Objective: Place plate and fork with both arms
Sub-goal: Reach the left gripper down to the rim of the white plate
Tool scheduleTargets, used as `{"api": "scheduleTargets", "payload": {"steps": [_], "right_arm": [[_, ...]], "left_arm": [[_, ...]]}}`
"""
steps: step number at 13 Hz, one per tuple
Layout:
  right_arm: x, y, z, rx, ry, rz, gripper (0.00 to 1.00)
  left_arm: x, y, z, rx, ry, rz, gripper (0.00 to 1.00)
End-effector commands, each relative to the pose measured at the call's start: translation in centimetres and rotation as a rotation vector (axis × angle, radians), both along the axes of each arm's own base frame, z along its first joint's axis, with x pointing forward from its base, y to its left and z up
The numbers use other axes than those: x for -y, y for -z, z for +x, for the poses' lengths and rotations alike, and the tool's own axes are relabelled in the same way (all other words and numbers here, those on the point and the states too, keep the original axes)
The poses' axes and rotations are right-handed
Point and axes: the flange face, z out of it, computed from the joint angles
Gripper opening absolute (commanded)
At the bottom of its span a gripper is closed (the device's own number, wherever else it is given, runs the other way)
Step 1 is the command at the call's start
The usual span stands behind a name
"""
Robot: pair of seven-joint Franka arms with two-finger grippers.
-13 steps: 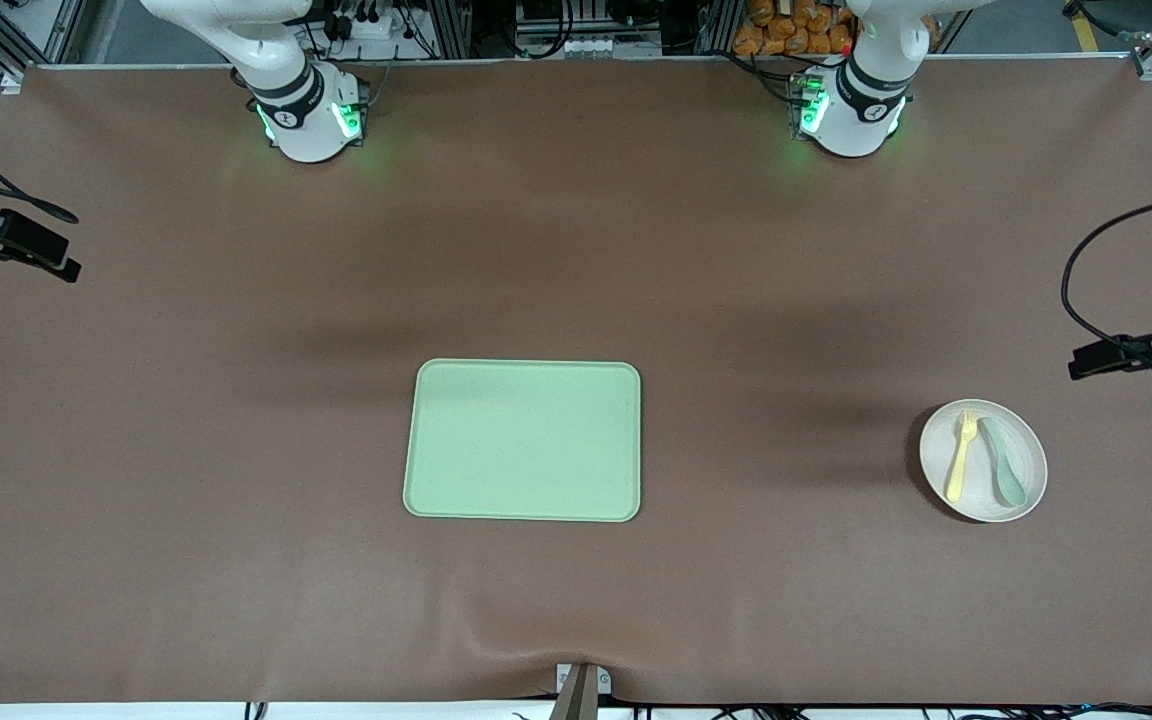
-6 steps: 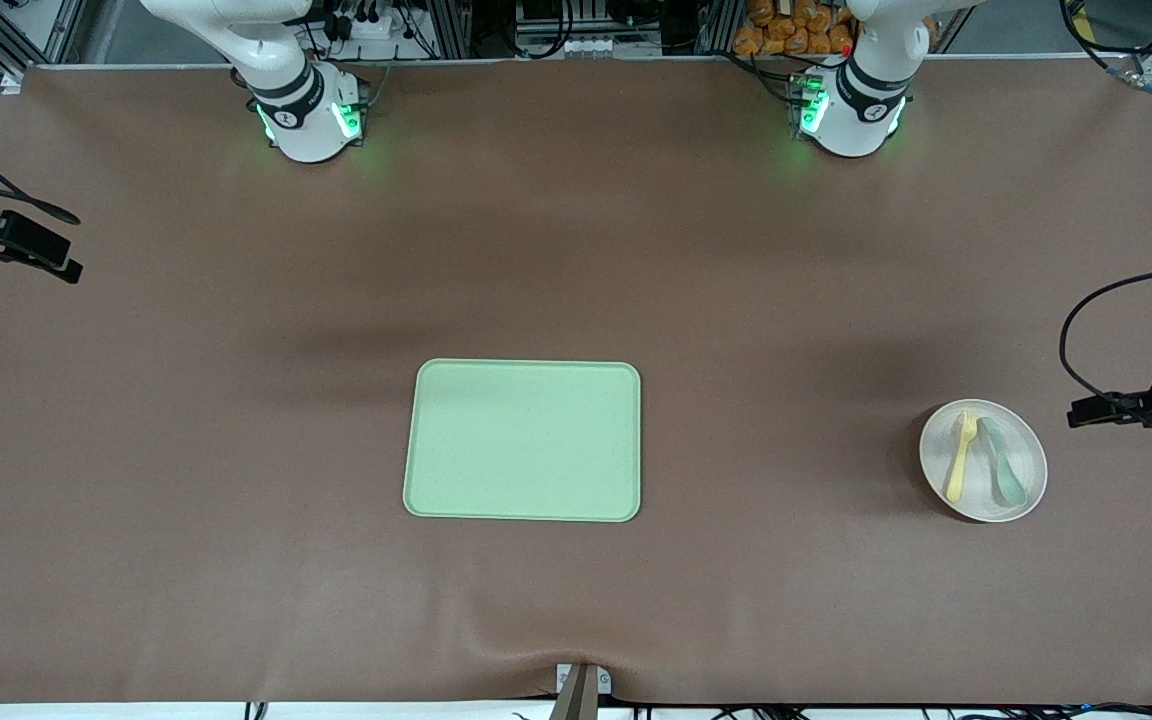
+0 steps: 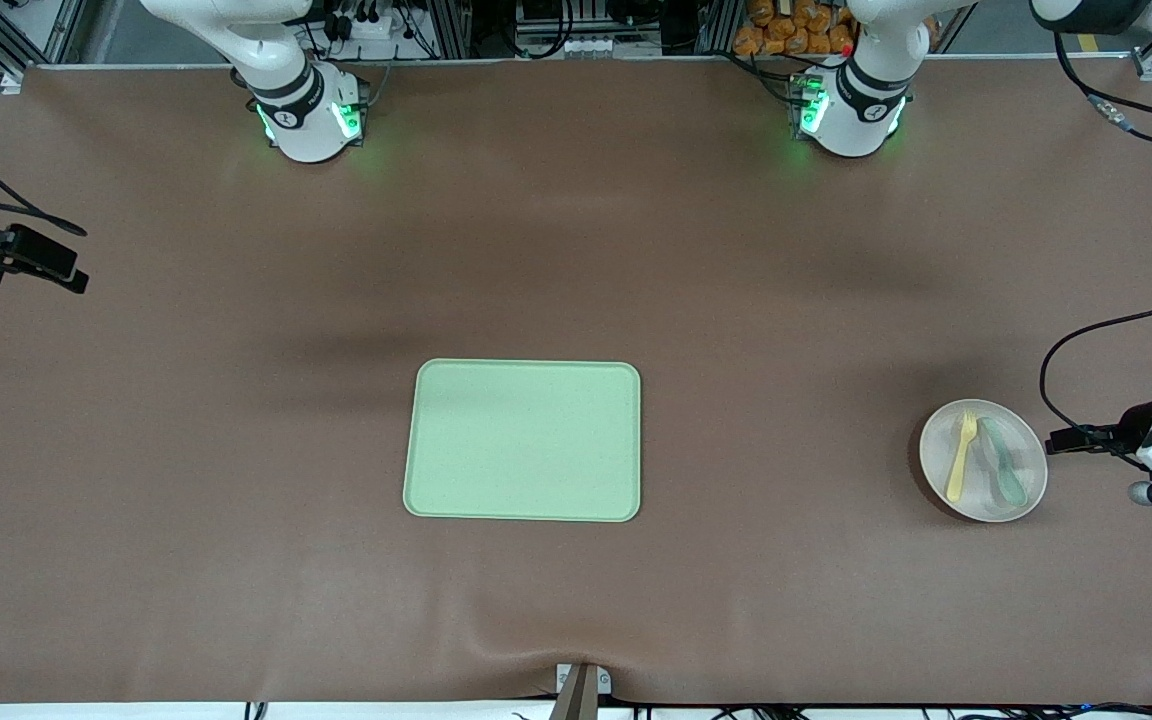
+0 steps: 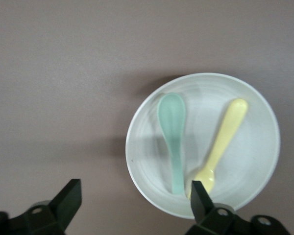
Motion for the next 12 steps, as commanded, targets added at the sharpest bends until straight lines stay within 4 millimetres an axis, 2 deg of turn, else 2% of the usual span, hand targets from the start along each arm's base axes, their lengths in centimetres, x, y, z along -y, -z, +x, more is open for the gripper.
{"api": "scheduleTargets", "payload": {"steps": [1,3,5,7,10,11,12], "right_arm": [[-0.2,0.8,0.6,-0.004,0.008,0.012,1.0],[0.2,1.0,0.6,-0.007,0.013,0.012,1.0],[0.3,1.9,1.0,-0.025,0.016,0.012,1.0],[0.1,2.5,1.3,-0.035,0.013,0.012,1.0],[-0.1,3.5,1.7,-0.05,0.009,0.011,1.0],[-0.2,4.1,2.0,-0.059,0.007,0.013,1.0],[-0.4,4.4,2.2,-0.061,0.004,0.012,1.0]], "left_arm": [[-1.6,1.7,0.3,0.008,-0.021,-0.028,0.94],[-3.2,3.4,0.1,0.034,-0.023,-0.054,0.9],[-3.6,5.8,0.0,0.05,-0.02,-0.119,0.82],[-4.4,7.3,-0.4,0.059,-0.031,-0.165,0.76],[-4.5,7.7,-0.5,0.068,-0.011,-0.187,0.7],[-4.6,7.8,-0.6,0.067,-0.01,-0.186,0.65],[-5.1,7.6,-0.6,0.072,-0.007,-0.183,0.53]]}}
